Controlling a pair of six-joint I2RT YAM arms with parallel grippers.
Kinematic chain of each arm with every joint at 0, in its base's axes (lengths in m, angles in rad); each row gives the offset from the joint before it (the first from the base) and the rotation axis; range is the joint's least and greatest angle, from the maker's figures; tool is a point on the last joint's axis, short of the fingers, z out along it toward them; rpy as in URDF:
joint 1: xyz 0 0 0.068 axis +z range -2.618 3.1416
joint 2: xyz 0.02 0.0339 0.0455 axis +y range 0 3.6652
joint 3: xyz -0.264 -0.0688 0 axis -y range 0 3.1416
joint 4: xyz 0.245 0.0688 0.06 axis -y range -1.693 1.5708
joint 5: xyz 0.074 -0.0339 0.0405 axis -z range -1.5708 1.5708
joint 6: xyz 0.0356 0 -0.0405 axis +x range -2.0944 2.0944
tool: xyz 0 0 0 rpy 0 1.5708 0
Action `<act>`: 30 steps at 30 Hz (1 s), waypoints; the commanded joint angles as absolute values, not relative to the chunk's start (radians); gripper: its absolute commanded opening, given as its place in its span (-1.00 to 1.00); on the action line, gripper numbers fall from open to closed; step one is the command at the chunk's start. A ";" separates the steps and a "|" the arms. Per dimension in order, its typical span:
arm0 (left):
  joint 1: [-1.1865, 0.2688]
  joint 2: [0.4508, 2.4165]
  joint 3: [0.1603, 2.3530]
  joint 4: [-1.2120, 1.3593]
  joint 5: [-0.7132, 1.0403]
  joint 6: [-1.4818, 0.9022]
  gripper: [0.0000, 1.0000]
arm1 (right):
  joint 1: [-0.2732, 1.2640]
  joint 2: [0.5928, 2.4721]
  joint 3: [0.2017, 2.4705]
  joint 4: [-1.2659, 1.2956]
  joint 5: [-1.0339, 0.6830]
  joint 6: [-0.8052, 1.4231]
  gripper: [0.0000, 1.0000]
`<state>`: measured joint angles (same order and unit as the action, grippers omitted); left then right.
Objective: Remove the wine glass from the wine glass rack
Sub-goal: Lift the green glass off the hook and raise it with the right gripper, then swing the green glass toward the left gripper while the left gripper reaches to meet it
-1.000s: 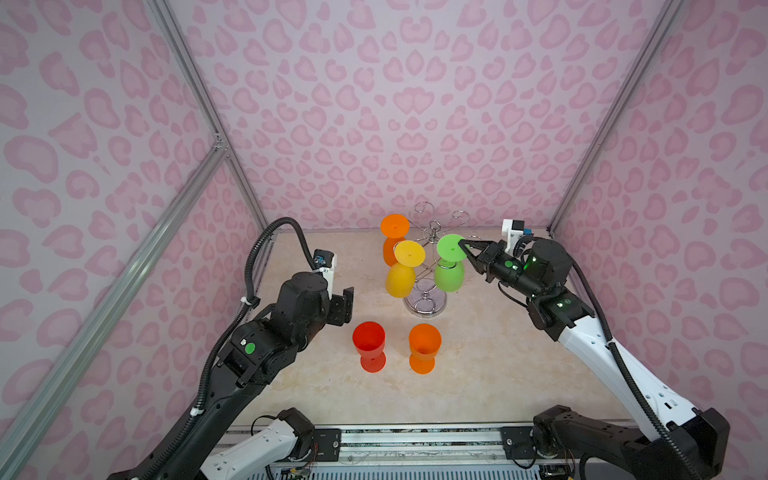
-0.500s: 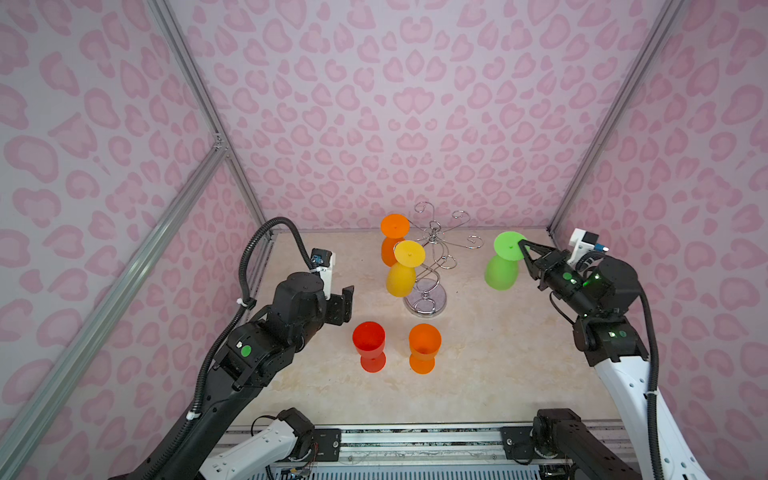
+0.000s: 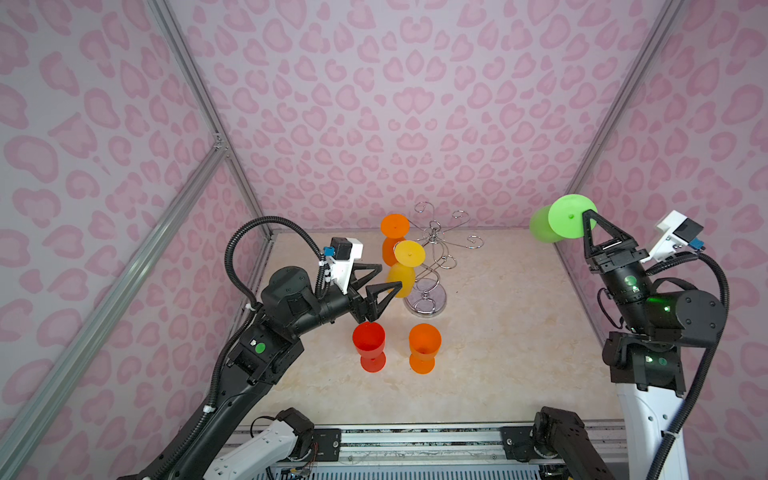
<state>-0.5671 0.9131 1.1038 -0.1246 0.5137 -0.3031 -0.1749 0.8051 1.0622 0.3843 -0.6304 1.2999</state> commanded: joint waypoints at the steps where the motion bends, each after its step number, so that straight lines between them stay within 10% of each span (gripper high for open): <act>1: -0.530 0.959 1.069 0.259 0.810 -0.431 0.53 | -0.095 0.872 1.025 0.860 -0.670 1.557 -1.00; 11: -0.471 1.240 1.123 0.877 0.983 -0.813 0.53 | 0.247 0.985 1.042 1.037 -0.660 1.554 -1.00; 30: -0.465 1.406 1.172 1.069 0.992 -0.996 0.53 | 0.448 1.121 0.941 1.257 -0.598 1.640 -1.00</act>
